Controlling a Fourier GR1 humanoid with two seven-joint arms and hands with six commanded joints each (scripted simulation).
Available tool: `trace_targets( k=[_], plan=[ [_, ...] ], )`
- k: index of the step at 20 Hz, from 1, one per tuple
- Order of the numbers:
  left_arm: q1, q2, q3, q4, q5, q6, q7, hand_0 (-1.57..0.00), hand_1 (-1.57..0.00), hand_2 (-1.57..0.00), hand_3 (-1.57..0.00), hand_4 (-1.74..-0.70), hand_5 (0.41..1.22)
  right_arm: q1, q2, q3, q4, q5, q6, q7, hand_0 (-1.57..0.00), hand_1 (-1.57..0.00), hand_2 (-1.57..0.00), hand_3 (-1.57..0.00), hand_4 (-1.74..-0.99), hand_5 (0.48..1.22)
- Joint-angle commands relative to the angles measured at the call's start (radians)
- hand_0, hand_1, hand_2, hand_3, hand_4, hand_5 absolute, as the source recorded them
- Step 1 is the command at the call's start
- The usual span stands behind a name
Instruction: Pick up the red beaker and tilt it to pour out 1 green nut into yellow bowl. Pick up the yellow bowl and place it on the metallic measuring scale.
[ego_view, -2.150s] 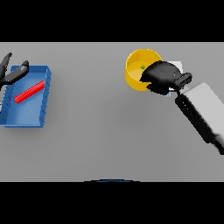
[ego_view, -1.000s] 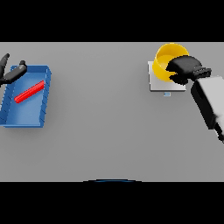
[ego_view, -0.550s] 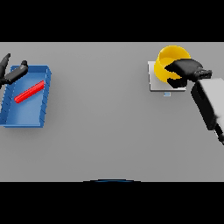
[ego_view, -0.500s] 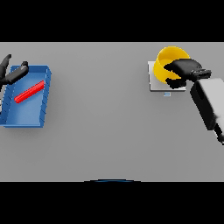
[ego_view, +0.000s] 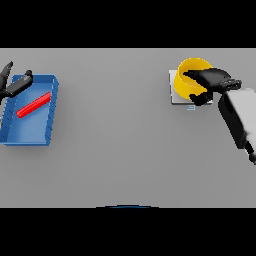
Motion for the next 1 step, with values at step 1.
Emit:
trace_targets(
  k=[1],
  plan=[
    [0.001,0.002,0.004,-0.001,-0.001,0.005,0.0,0.0,0.0,0.0,0.0,-0.83,0.76,0.004,0.002,-0.001,0.0,-0.002,0.002,0.008,-0.06,-0.06,-0.05,-0.04,-1.39,0.779]
  ],
)
